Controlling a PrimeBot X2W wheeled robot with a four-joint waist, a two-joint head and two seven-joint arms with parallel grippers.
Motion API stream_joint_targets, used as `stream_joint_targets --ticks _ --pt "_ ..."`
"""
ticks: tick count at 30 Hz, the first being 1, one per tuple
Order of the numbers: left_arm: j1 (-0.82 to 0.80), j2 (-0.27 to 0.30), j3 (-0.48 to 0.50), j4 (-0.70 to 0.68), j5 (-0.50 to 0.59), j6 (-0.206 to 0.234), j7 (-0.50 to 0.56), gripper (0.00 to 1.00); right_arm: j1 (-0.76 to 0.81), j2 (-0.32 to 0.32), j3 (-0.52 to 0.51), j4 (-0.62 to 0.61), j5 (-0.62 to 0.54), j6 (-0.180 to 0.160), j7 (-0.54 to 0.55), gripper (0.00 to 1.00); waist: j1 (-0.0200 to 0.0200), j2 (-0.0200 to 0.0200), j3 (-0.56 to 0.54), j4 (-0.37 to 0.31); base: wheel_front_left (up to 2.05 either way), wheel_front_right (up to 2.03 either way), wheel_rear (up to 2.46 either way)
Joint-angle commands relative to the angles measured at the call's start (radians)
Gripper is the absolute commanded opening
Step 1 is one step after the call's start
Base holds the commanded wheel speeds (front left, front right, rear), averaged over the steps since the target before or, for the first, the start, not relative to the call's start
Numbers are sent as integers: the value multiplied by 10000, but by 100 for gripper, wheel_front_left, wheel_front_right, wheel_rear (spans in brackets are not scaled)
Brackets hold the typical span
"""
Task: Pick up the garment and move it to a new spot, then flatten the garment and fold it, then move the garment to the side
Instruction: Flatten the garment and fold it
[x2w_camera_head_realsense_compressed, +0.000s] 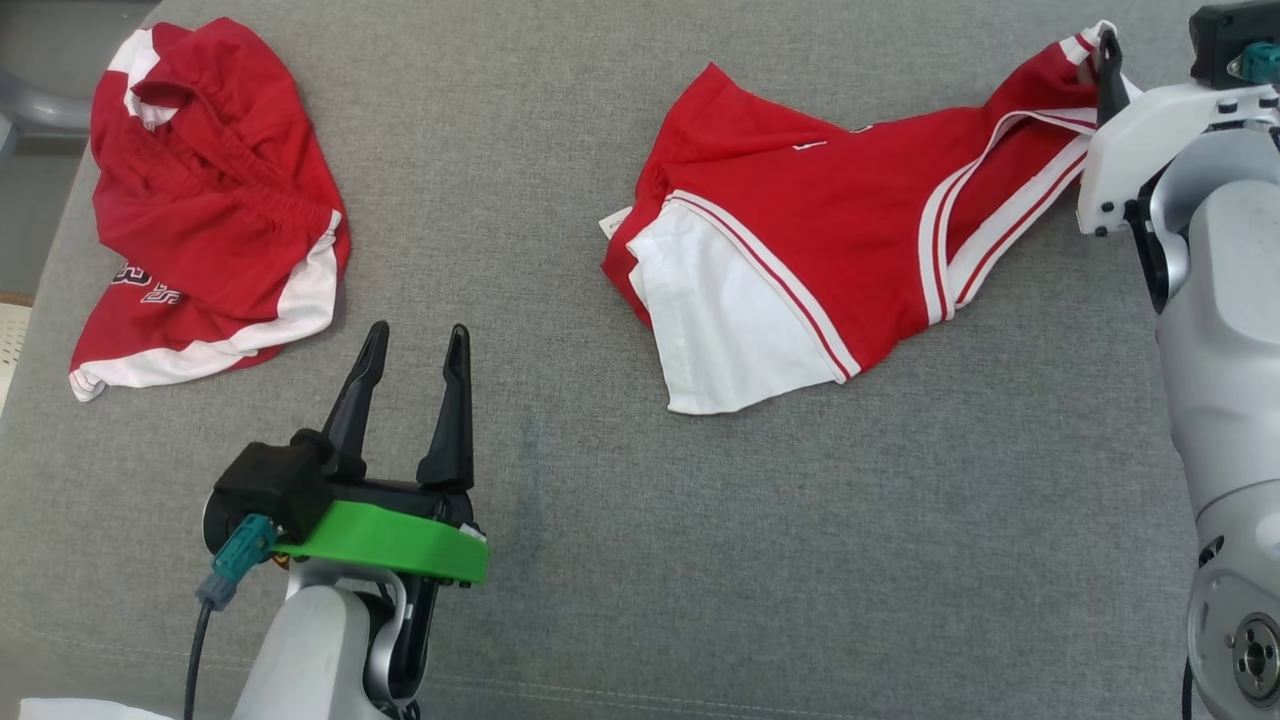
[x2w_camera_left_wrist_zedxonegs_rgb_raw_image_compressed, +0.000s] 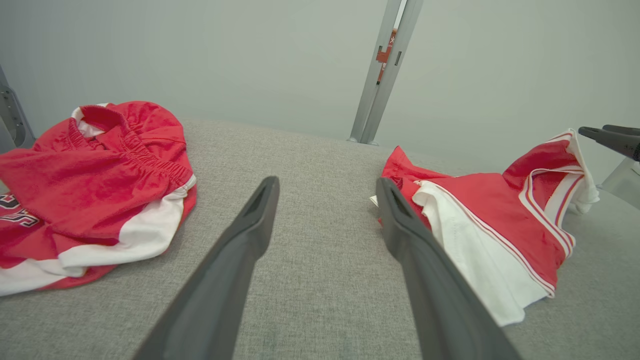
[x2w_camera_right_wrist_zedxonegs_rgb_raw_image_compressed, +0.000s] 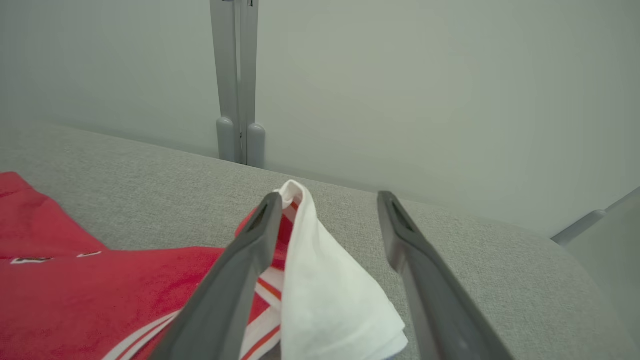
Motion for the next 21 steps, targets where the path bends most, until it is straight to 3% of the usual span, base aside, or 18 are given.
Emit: stream_joint_targets --ticks 1,5,8,15,21 --pt "-100 24 0 -29 101 -29 -6 100 133 -133 39 161 -112 -9 83 100 -1 0 -108 -45 0 0 0" --pt "130 24 30 63 133 -30 -6 100 596 -215 143 622 -188 -9 392 100 -1 0 -448 -235 0 0 0" --pt "289 26 101 137 171 -31 -6 100 941 75 431 883 76 -8 320 100 -1 0 -746 -399 0 0 0" --pt "646 24 277 116 112 -27 -6 100 1918 1040 2213 1297 1289 -9 -79 100 -1 0 -1150 -844 0 0 0" --pt "645 26 164 154 201 -29 -6 100 2450 1232 4146 1156 3111 -9 10 100 -1 0 -1065 -797 0 0 0"
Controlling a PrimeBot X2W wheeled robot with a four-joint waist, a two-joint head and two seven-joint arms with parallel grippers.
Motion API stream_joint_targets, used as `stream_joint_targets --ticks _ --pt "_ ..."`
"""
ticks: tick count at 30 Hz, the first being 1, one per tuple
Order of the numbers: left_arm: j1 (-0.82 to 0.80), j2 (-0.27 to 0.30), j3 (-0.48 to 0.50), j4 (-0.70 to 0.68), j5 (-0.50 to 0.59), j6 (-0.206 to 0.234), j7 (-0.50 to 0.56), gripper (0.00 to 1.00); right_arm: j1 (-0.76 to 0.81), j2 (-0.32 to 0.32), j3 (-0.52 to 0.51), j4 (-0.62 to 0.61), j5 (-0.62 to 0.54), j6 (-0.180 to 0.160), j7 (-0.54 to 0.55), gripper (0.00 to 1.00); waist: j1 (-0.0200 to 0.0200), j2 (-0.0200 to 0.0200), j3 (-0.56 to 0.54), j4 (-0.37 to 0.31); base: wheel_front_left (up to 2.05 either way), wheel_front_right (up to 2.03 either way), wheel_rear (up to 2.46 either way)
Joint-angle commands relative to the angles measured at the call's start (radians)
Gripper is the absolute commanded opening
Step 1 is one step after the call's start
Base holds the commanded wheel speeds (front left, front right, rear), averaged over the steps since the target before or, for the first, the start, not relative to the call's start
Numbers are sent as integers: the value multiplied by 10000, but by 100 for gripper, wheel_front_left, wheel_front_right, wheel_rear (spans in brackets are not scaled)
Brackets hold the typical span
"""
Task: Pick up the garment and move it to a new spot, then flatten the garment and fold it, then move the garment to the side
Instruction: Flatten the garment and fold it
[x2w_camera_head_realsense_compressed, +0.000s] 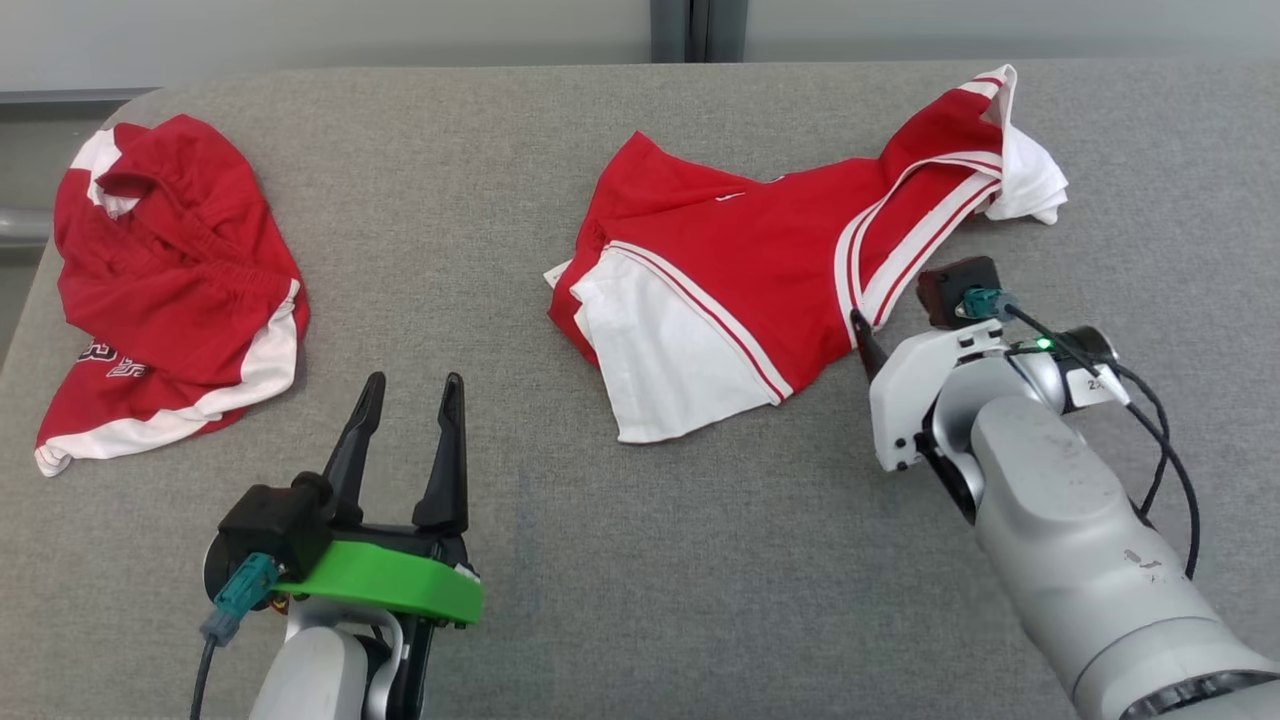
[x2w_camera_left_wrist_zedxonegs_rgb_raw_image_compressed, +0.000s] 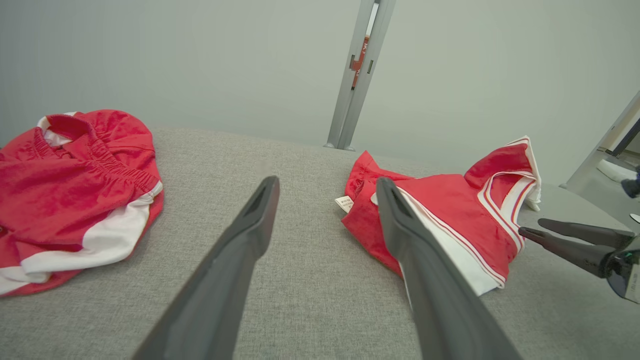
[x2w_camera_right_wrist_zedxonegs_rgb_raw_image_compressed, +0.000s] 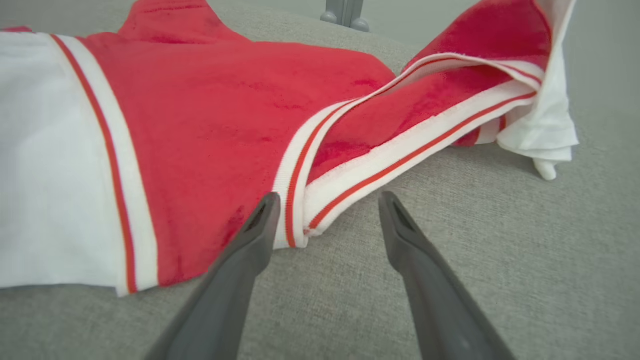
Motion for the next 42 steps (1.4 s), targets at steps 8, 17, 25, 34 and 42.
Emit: stream_joint_targets --ticks 8,17,25,34,42 --pt "-141 28 -87 -20 144 -20 -6 100 610 -28 1541 -867 1764 -9 822 100 0 0 299 467 0 0 0" --pt "-231 28 -75 -72 -7 -21 -6 100 590 -170 803 -792 1305 -9 1349 100 0 0 537 736 0 0 0" --pt "-220 28 120 -112 -7 -22 -6 100 682 -614 768 -1164 953 -20 1521 0 0 0 599 551 0 0 0" --pt "-7 28 232 -94 75 -21 -5 100 1186 -2113 -346 -3474 557 -14 2253 0 0 0 291 67 0 0 0" --pt "-214 30 89 -145 154 -22 -5 100 2147 -3194 -1914 -5346 7 -14 4098 0 0 0 413 -32 0 0 0"
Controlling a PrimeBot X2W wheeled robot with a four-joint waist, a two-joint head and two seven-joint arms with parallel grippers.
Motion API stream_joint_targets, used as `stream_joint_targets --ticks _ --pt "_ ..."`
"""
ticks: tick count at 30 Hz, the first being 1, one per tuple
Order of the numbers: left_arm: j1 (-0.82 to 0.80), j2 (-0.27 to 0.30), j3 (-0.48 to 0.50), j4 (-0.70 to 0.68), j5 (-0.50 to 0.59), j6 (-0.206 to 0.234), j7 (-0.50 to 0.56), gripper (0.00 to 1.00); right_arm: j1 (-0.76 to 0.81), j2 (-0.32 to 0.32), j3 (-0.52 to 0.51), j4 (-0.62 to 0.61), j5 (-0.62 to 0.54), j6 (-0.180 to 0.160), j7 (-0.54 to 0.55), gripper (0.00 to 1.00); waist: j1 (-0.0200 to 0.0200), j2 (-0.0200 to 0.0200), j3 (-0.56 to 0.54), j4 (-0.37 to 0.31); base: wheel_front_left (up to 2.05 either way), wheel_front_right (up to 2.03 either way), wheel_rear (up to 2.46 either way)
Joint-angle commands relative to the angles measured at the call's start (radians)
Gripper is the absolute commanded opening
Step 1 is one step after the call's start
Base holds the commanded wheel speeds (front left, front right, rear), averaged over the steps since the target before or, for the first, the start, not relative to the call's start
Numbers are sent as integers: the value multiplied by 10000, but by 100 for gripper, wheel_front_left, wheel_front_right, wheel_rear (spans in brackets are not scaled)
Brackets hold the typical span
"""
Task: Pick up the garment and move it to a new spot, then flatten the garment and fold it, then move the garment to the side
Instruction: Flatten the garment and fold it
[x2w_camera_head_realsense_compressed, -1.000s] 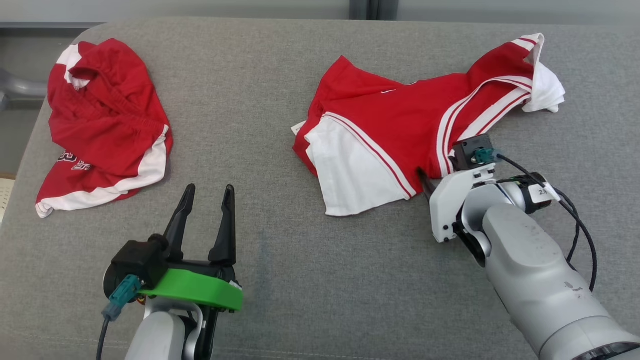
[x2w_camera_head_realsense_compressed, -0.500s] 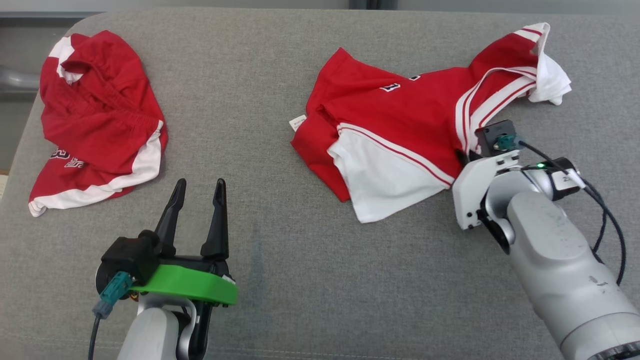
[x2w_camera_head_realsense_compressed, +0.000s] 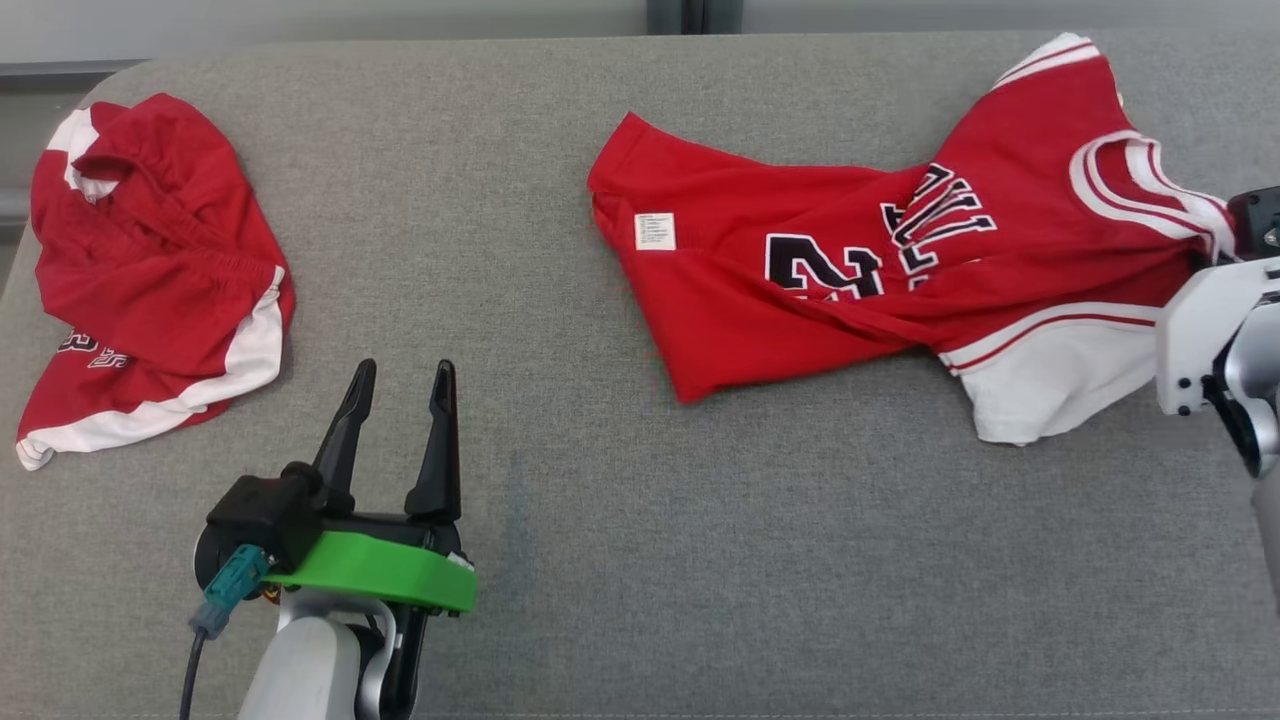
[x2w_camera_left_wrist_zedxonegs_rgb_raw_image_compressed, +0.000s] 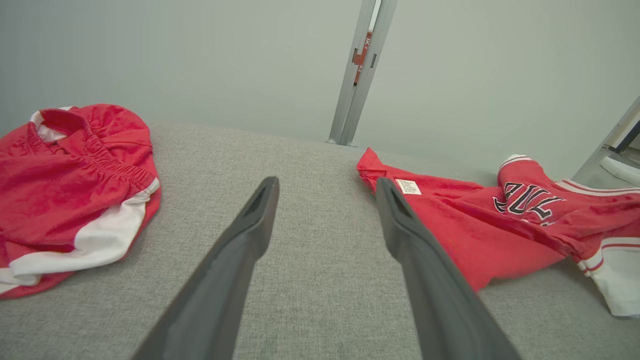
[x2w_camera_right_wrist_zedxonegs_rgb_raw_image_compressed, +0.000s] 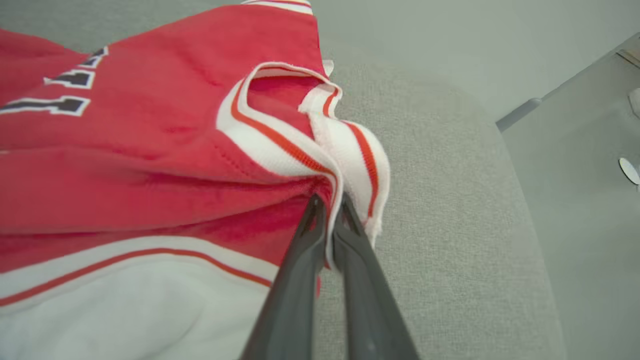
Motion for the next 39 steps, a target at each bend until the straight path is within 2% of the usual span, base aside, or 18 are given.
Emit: stream_joint_targets --ticks 1,7,10,13,14,17,23,28,32,39 --pt "-142 30 -13 -41 157 -20 -5 100 204 -97 -227 -234 -146 -18 129 0 0 -1 63 34 0 0 0" --pt "-283 30 -51 -30 208 -20 -5 100 433 -83 -1697 -807 -1049 -20 411 0 0 -1 293 241 0 0 0" --pt "-353 30 -105 10 210 -20 -5 100 472 352 -2458 -1039 -1532 -18 344 0 0 -1 355 429 0 0 0" --pt "-317 31 -61 21 176 -20 -5 100 674 914 -2487 -1629 -1432 -17 375 0 0 -1 320 539 0 0 0" --pt "-225 30 -25 23 199 -20 -5 100 987 1224 -2265 -2410 -1220 -18 583 0 0 -1 276 542 0 0 0" --pt "-102 30 69 38 216 -20 -5 100 1734 1613 -1979 -3984 -867 -17 1108 0 0 -1 187 465 0 0 0" --pt "-8 30 55 48 206 -21 -5 100 3353 2104 -1781 -7268 -334 -17 2115 0 0 -1 -5 167 0 0 0" --pt "7 31 -28 61 203 -21 -5 100 4148 2307 -1942 -8884 36 -17 2557 0 0 -1 -87 -45 0 0 0" --pt "-59 33 -66 77 237 -19 -5 100 4065 1945 -1975 -8296 215 -15 2788 0 0 -1 -25 -170 0 0 0" --pt "-421 31 -334 1 241 -19 -5 100 2375 943 -1878 -5288 -399 -17 1805 0 0 -1 428 59 0 0 0"
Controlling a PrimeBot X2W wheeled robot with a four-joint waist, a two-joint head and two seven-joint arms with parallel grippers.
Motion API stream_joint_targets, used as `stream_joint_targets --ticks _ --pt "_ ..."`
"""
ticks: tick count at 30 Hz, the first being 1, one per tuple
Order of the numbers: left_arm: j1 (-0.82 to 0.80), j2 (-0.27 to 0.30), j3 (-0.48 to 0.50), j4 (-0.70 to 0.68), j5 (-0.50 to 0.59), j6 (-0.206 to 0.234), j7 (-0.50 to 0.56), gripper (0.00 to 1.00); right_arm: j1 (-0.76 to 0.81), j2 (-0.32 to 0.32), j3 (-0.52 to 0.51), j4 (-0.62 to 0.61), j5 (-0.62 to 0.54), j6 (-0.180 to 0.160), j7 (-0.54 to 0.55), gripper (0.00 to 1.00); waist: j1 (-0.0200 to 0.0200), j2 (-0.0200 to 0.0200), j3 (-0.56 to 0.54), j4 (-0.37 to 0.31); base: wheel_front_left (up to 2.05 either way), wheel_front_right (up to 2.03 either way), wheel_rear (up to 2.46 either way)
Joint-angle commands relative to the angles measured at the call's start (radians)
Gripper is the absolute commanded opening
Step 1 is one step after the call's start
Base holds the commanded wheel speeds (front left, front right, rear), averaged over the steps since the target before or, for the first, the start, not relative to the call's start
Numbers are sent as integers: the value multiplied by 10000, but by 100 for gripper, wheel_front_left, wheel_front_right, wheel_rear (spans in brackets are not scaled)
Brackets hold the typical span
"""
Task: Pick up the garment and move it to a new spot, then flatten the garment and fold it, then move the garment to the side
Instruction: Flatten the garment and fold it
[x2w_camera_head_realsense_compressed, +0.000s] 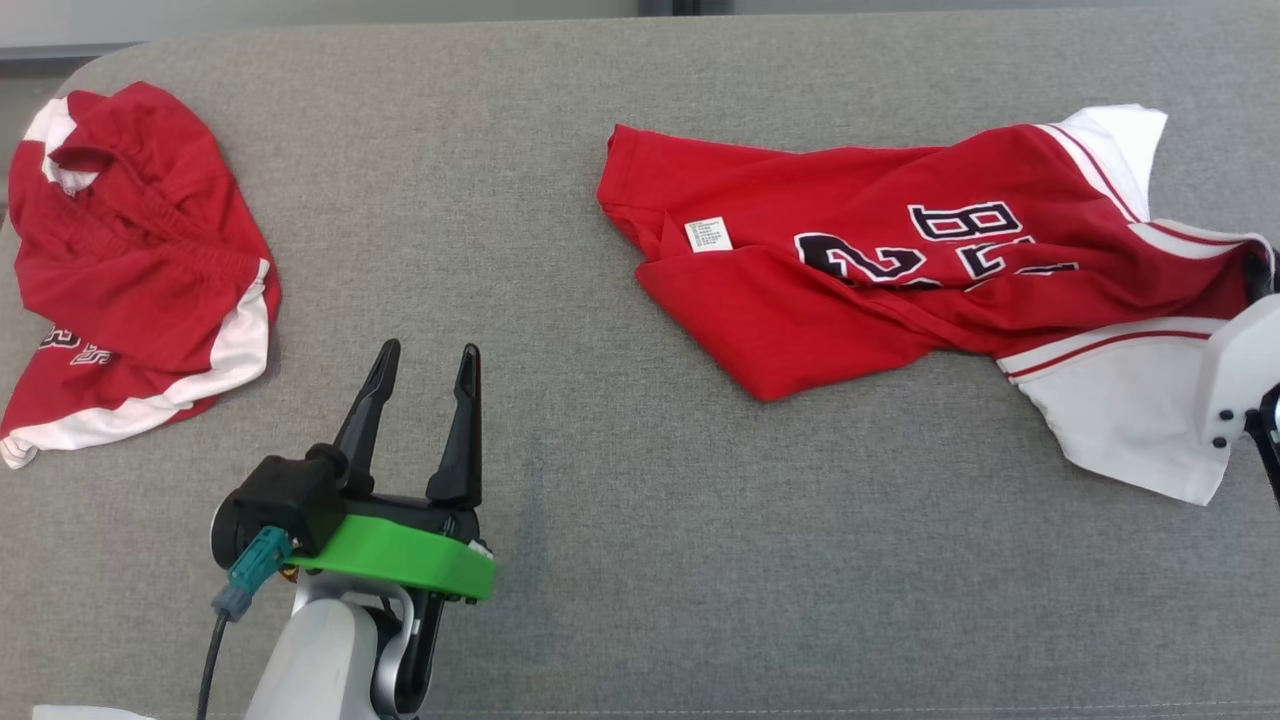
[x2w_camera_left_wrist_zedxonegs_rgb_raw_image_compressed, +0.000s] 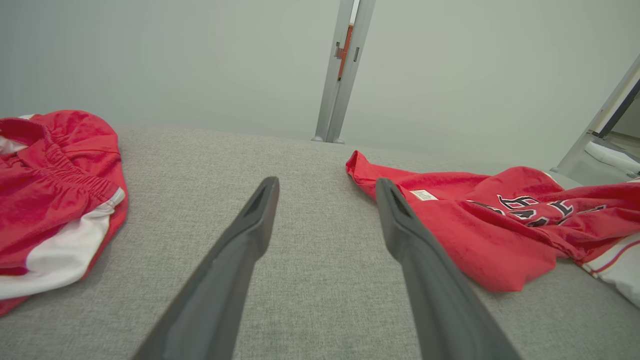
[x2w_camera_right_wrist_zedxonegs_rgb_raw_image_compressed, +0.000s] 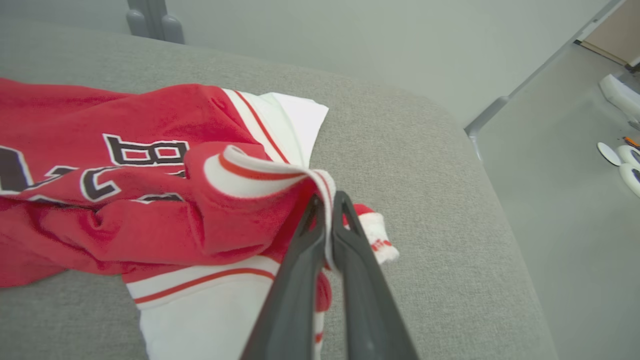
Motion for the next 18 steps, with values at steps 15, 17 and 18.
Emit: stream_joint_targets --ticks 15,17,18 --pt "-547 30 -81 -134 -195 -18 -5 100 -3502 -188 -360 4735 -1301 -11 -3188 100 0 -1 934 1021 0 0 0" --pt "-504 32 -41 -99 -200 -18 -5 100 -3581 -122 -449 4957 -1317 -11 -3463 100 0 -1 848 1001 0 0 0" --pt "-443 32 -9 -77 -194 -18 -5 100 -3573 -64 -521 5039 -1290 -11 -3608 100 0 -1 765 970 0 0 0"
